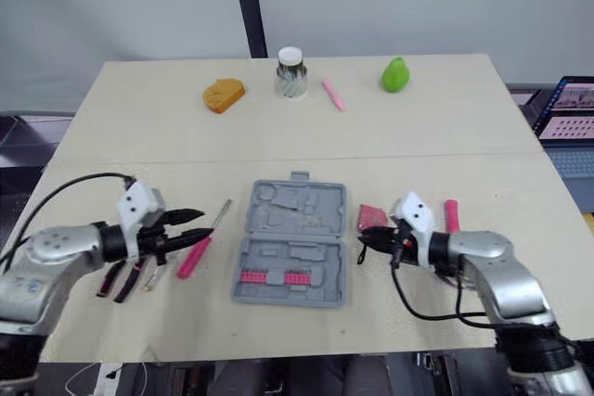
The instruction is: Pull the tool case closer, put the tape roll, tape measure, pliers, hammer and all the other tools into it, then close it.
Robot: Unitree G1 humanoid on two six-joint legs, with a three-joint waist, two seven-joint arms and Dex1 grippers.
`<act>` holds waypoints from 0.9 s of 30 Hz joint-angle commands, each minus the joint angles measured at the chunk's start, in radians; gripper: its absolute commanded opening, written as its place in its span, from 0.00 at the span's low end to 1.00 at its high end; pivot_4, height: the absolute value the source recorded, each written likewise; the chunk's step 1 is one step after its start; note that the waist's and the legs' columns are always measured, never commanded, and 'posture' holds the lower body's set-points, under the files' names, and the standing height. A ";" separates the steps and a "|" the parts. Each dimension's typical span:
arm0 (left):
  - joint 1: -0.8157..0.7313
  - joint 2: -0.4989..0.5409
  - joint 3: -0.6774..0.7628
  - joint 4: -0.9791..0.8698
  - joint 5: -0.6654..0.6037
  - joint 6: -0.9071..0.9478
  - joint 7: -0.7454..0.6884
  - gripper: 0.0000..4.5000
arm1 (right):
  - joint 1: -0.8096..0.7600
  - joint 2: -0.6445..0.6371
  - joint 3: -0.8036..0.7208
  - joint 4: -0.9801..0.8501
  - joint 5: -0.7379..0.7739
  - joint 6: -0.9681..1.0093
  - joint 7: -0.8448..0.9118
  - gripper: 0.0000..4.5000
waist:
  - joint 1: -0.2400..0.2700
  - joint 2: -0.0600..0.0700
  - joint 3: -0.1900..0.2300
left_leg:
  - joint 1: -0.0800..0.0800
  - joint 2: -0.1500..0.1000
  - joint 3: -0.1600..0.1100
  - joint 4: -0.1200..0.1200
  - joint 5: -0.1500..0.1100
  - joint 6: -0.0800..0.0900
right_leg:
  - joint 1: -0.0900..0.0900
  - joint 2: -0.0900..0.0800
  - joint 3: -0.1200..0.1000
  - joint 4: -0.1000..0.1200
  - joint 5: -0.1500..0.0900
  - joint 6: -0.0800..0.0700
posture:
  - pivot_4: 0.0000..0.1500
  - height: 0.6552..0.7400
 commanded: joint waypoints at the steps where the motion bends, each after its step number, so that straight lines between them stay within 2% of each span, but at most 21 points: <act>1: -0.019 -0.013 -0.032 0.021 0.039 -0.015 0.008 0.05 | -0.006 -0.001 0.025 -0.048 -0.030 0.023 -0.043 0.00 | 0.000 0.000 0.000 | 0.000 0.000 0.000 0.000 0.000 0.000 | 0.000 0.000 0.000 0.000 0.000 0.000 | 1.00 1.00; 2: -0.024 -0.016 -0.047 0.030 0.053 -0.020 0.009 0.01 | -0.006 -0.001 0.036 -0.051 -0.040 0.028 -0.051 0.00 | 0.001 0.000 0.000 | 0.000 0.000 0.000 0.000 0.000 0.000 | 0.000 0.001 0.000 0.000 0.000 0.000 | 1.00 1.00; 9: -0.050 -0.042 -0.126 0.115 0.128 -0.060 -0.005 0.01 | -0.024 0.011 0.086 -0.057 -0.081 0.063 -0.089 0.00 | -0.001 0.000 0.000 | -0.001 0.001 0.000 0.001 0.000 0.000 | 0.000 0.003 0.002 -0.001 0.000 0.000 | 1.00 1.00; 19: -0.168 -0.141 -0.215 0.302 0.226 -0.154 0.016 0.01 | -0.050 0.038 0.112 -0.012 -0.126 0.072 -0.124 0.00 | 0.001 -0.001 0.000 | -0.002 0.003 -0.001 0.003 0.000 0.000 | 0.000 0.007 0.007 -0.001 0.000 0.000 | 1.00 1.00; 27: -0.192 -0.206 -0.239 0.401 0.268 -0.221 0.024 0.01 | -0.067 0.057 0.120 0.009 -0.139 0.074 -0.130 0.00 | 0.001 -0.001 0.000 | -0.002 0.004 0.000 0.005 0.000 0.000 | 0.000 0.008 0.007 -0.001 0.000 -0.001 | 1.00 1.00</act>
